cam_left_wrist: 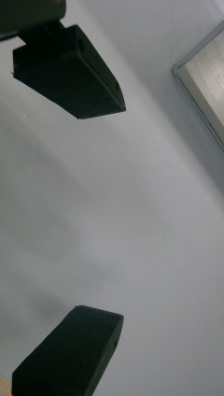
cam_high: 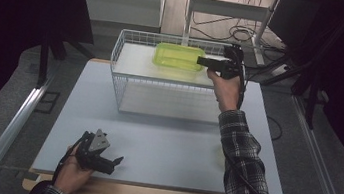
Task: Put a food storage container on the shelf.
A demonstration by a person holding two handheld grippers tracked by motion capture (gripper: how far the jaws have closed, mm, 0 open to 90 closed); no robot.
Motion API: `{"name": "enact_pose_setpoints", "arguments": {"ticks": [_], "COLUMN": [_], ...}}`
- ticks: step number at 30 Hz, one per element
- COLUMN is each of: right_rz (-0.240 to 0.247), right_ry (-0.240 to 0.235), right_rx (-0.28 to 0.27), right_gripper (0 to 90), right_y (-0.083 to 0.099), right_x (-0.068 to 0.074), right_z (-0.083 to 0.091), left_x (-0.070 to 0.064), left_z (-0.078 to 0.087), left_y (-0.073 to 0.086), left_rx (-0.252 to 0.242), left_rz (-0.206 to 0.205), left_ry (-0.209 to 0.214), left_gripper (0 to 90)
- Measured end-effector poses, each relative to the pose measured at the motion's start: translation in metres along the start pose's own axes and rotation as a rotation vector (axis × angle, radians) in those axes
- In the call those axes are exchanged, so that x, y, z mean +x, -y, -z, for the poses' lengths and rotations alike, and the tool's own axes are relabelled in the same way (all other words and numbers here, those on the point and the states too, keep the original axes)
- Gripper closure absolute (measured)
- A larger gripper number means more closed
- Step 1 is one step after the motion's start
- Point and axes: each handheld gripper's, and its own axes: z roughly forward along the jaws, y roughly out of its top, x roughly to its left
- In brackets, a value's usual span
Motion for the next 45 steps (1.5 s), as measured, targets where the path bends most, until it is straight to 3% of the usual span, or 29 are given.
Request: {"name": "enact_pose_setpoints", "arguments": {"ticks": [13,28,45], "right_rz": [0.113,0.203,0.292], "right_ry": [-0.058,-0.116,-0.134], "right_rx": [0.014,0.048,0.096], "right_gripper": [32.8,17.6,11.1], "right_y": [0.003,0.024,0.06], "right_x": [0.01,0.019,0.029], "right_z": [0.021,0.042,0.052], "left_x": [-0.001,-0.002,0.0], "left_z": [0.0,-0.001,0.001], "left_y": [-0.001,-0.001,-0.001], "left_rx": [-0.006,-0.013,-0.023], "left_rz": [0.006,0.003,0.019], "left_ry": [0.003,0.017,0.044], "left_gripper": [1.9,1.5,3.3]}}
